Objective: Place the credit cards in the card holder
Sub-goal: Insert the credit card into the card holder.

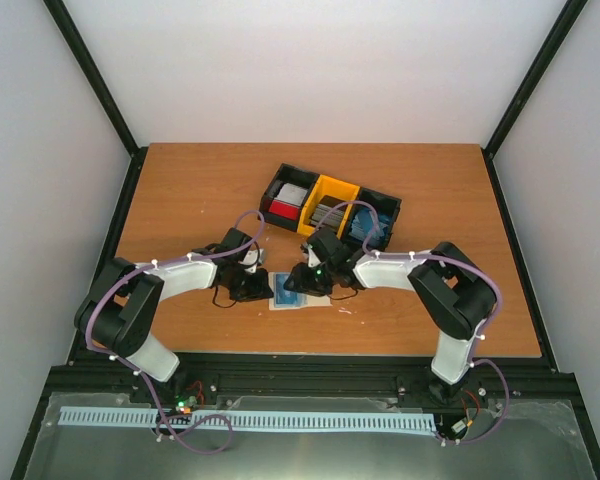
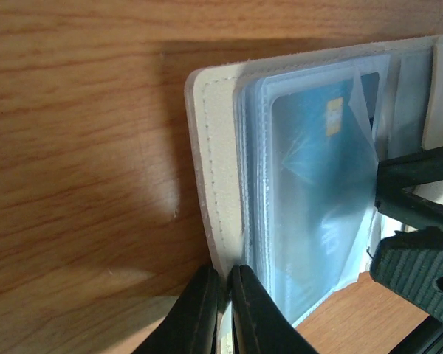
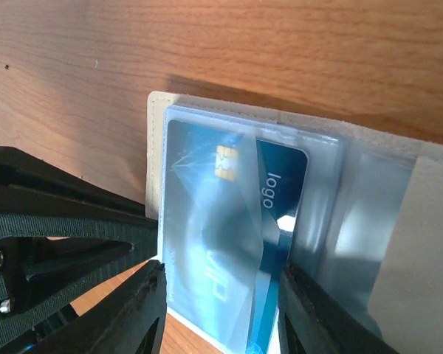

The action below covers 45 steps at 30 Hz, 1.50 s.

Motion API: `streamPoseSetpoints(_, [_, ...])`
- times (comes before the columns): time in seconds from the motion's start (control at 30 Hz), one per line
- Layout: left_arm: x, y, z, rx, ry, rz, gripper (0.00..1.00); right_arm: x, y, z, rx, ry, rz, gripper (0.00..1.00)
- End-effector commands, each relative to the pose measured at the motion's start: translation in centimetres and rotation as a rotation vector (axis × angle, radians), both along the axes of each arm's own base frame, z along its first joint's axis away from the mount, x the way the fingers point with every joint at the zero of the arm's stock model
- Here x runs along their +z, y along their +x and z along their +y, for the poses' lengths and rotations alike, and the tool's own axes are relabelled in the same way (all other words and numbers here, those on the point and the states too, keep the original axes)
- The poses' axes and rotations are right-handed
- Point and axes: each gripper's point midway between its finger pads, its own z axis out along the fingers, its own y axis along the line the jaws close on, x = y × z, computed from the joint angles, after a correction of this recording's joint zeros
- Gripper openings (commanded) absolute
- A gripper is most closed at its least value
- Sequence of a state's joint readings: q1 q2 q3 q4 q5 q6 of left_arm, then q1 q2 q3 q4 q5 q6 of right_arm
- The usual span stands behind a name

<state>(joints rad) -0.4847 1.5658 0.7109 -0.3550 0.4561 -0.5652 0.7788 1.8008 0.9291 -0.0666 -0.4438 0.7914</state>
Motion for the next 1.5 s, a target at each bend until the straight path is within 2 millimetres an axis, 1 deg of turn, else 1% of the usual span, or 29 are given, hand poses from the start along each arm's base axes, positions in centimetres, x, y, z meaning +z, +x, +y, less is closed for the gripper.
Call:
streamPoseSetpoints(0.0, [0.4, 0.3, -0.1, -0.018, -0.004, -0.045, 0.08, -1.1, -0.5, 0.5, 0.024, -0.051, 0.011, 0.41])
streamPoseSetpoints(0.07, [0.4, 0.3, -0.2, -0.019, -0.005, -0.047, 0.08, -1.2, -0.5, 0.5, 0.025, -0.058, 0.012, 0.4])
streamPoseSetpoints(0.13, [0.5, 0.3, -0.2, -0.019, -0.007, -0.049, 0.07, -1.0, -0.7, 0.9, 0.037, -0.041, 0.013, 0.38])
streamPoseSetpoints(0.2, [0.5, 0.4, 0.0, -0.014, 0.001, -0.052, 0.07, -0.7, -0.6, 0.8, 0.035, -0.039, 0.006, 0.37])
streamPoseSetpoints(0.33, [0.7, 0.7, 0.3, 0.01, 0.02, -0.065, 0.07, 0.5, 0.4, -0.7, 0.004, -0.129, -0.062, 0.4])
streamPoseSetpoints(0.4, [0.9, 0.9, 0.6, 0.026, 0.032, -0.075, 0.1, 1.5, 0.6, -1.4, 0.007, -0.187, -0.107, 0.42])
streamPoseSetpoints(0.43, [1.1, 1.0, 0.6, 0.034, 0.036, -0.08, 0.12, 2.1, 0.7, -1.5, 0.012, -0.211, -0.134, 0.45])
streamPoseSetpoints(0.53, [1.8, 1.4, 0.7, 0.054, 0.031, -0.1, 0.19, 2.8, 0.6, -2.1, 0.029, -0.322, -0.187, 0.52])
streamPoseSetpoints(0.6, [2.1, 1.5, 0.8, 0.068, 0.028, -0.106, 0.24, 3.4, 0.8, -2.1, 0.033, -0.399, -0.234, 0.56])
streamPoseSetpoints(0.67, [2.3, 1.6, 0.8, 0.075, 0.021, -0.113, 0.25, 3.7, 0.8, -2.1, 0.029, -0.45, -0.256, 0.58])
streamPoseSetpoints(0.77, [2.4, 1.7, 1.4, 0.113, 0.029, -0.109, 0.25, 3.6, 0.9, -1.9, 0.019, -0.486, -0.257, 0.58])
streamPoseSetpoints(0.87, [2.8, 2.0, 2.2, 0.162, 0.011, -0.123, 0.19, 3.5, 0.7, -0.9, 0.049, -0.492, -0.262, 0.57])
streamPoseSetpoints(0.97, [3.8, 1.9, 1.9, 0.164, -0.078, -0.158, 0.16, 2.7, 0.4, -0.1, 0.091, -0.52, -0.24, 0.52])
streamPoseSetpoints(1.03, [3.9, 1.7, 1.6, 0.157, -0.114, -0.167, 0.15, 2.1, 0.1, 0.2, 0.116, -0.556, -0.238, 0.51])
streamPoseSetpoints(1.13, [3.4, 1.6, 2.0, 0.183, -0.118, -0.154, 0.14, 1.8, -0.3, 0.7, 0.15, -0.601, -0.247, 0.5])
streamPoseSetpoints(1.17, [3.0, 1.4, 2.2, 0.199, -0.113, -0.143, 0.14, 1.4, -0.4, 0.8, 0.163, -0.629, -0.249, 0.51])
streamPoseSetpoints(1.3, [2.1, 1.1, 3.4, 0.265, -0.108, -0.106, 0.11, 1.1, -0.6, 1.0, 0.2, -0.723, -0.289, 0.52])
streamPoseSetpoints(1.47, [1.9, 0.8, 4.7, 0.323, -0.096, -0.101, 0.11, 0.6, -1.3, 1.8, 0.237, -0.752, -0.303, 0.55])
